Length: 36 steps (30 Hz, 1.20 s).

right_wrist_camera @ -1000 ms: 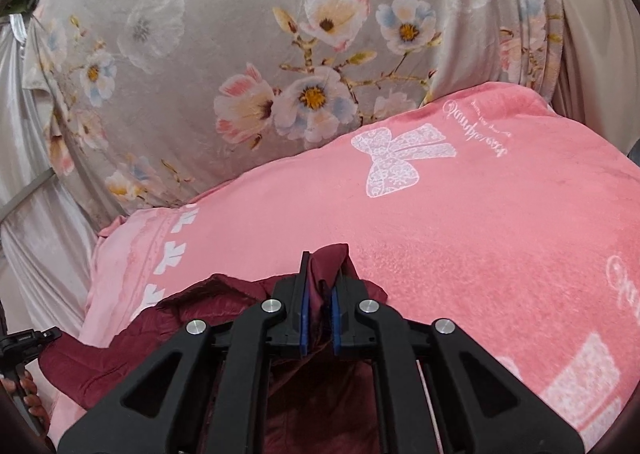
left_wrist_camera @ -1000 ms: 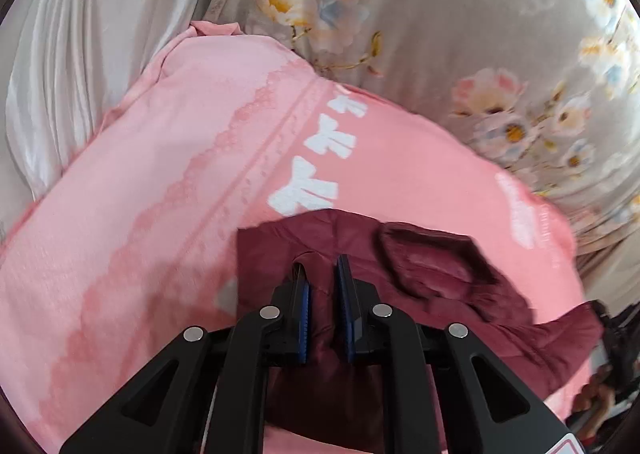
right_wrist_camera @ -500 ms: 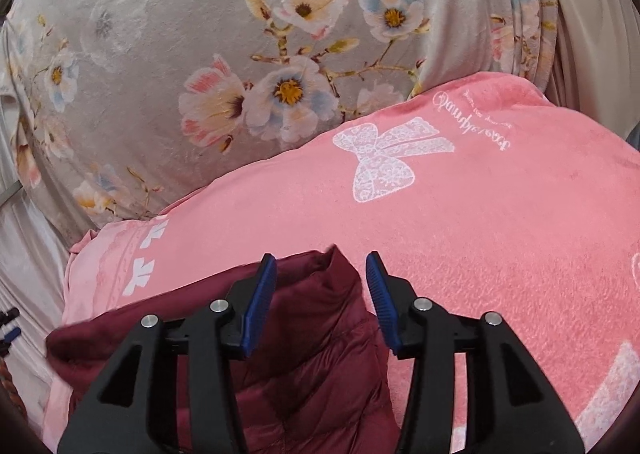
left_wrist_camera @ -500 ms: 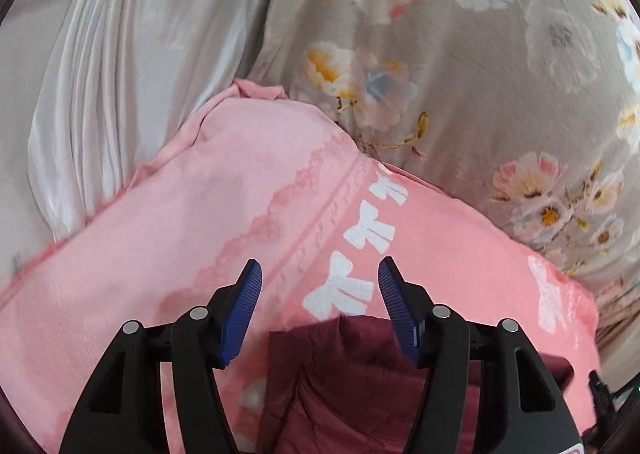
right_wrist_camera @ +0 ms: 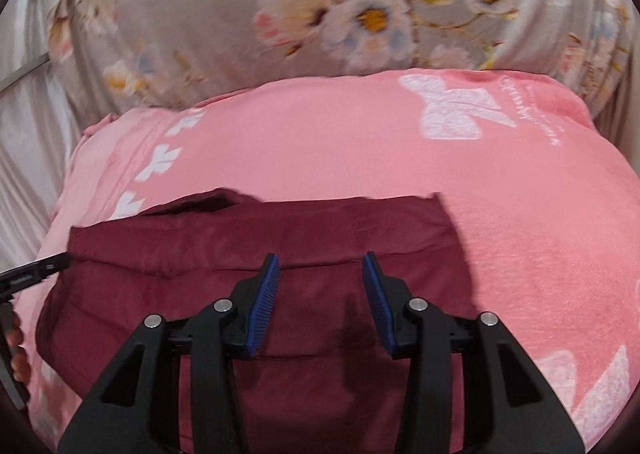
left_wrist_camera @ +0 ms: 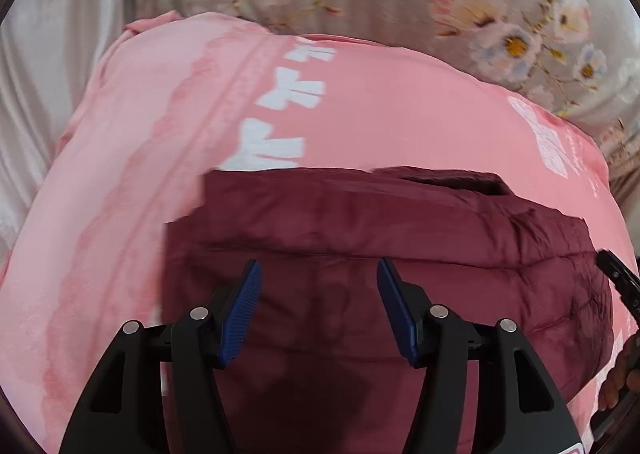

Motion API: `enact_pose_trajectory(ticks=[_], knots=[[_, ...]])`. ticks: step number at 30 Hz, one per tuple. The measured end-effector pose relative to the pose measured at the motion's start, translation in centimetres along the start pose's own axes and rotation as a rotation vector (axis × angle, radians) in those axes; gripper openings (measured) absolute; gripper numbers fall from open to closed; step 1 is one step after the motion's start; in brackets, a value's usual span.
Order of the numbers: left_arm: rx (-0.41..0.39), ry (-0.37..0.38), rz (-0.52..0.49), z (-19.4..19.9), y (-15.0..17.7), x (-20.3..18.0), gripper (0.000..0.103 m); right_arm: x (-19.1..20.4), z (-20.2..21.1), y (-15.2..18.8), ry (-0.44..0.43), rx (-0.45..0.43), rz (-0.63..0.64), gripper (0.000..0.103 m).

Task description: Fold large clothes

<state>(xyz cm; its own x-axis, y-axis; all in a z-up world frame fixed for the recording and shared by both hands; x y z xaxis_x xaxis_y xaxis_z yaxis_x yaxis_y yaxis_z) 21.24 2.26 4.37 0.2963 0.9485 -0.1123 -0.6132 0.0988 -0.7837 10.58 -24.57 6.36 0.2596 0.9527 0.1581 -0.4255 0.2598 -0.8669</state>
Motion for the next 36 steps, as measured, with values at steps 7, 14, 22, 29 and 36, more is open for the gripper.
enact_pose_trajectory(ticks=[7, 14, 22, 29, 36], knots=[[-0.002, -0.042, -0.082, -3.2, 0.7, -4.0, 0.057, 5.1, -4.4, 0.5, -0.024, 0.036, 0.123, 0.042], [-0.013, -0.051, -0.035, -5.2, 2.4, -2.5, 0.062, 3.6, -6.8, 3.2, 0.0, 0.081, 0.086, 0.041], [-0.07, -0.097, -0.076, -5.6, 3.6, -3.0, 0.063, 3.6, -7.4, 4.4, 0.026, 0.058, 0.108, 0.041], [-0.074, -0.126, -0.107, -6.1, 4.0, -3.2, 0.063, 4.0, -7.9, 4.8, 0.059, 0.062, 0.159, 0.042], [-0.068, -0.139, -0.122, -6.4, 4.0, -3.2, 0.064, 4.1, -8.2, 4.9, 0.064, 0.073, 0.173, 0.042]])
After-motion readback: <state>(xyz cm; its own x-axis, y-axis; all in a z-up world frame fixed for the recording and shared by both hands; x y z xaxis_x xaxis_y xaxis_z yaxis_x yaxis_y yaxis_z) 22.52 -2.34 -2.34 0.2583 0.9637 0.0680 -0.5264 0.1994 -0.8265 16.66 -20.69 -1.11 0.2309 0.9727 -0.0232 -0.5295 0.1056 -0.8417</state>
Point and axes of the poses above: each gripper's, at about its wrist camera, not at the fingertips, and z roughly against the way its jaws point, x to its left, y to its underside, the point moved 5 cm from there along -z, roughly the way its jaws point, and after that the axes turned 15 degrees about -x, right-handed, at the moved point
